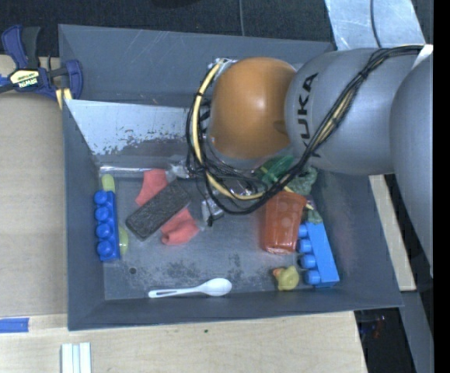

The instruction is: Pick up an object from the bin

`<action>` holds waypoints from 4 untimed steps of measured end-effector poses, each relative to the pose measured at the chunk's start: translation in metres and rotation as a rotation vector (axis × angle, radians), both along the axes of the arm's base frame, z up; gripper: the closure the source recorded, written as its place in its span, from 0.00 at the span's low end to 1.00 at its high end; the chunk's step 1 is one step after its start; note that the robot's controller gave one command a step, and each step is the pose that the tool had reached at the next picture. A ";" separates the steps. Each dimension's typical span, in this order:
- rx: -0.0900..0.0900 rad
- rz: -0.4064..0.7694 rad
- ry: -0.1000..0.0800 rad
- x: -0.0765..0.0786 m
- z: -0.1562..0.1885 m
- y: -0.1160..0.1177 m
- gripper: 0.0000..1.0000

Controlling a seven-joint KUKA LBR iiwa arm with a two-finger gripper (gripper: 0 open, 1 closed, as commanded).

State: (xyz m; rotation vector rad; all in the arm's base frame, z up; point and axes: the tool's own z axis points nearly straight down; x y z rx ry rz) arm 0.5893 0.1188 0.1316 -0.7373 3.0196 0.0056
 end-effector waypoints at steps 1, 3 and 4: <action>-0.004 -0.057 -0.004 0.002 -0.009 0.007 0.00; 0.007 -0.150 -0.011 0.025 -0.060 -0.008 1.00; 0.007 -0.150 -0.011 0.025 -0.060 -0.008 1.00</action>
Offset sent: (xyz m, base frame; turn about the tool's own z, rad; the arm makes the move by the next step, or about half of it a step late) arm 0.0090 -0.0362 -0.0519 -0.1297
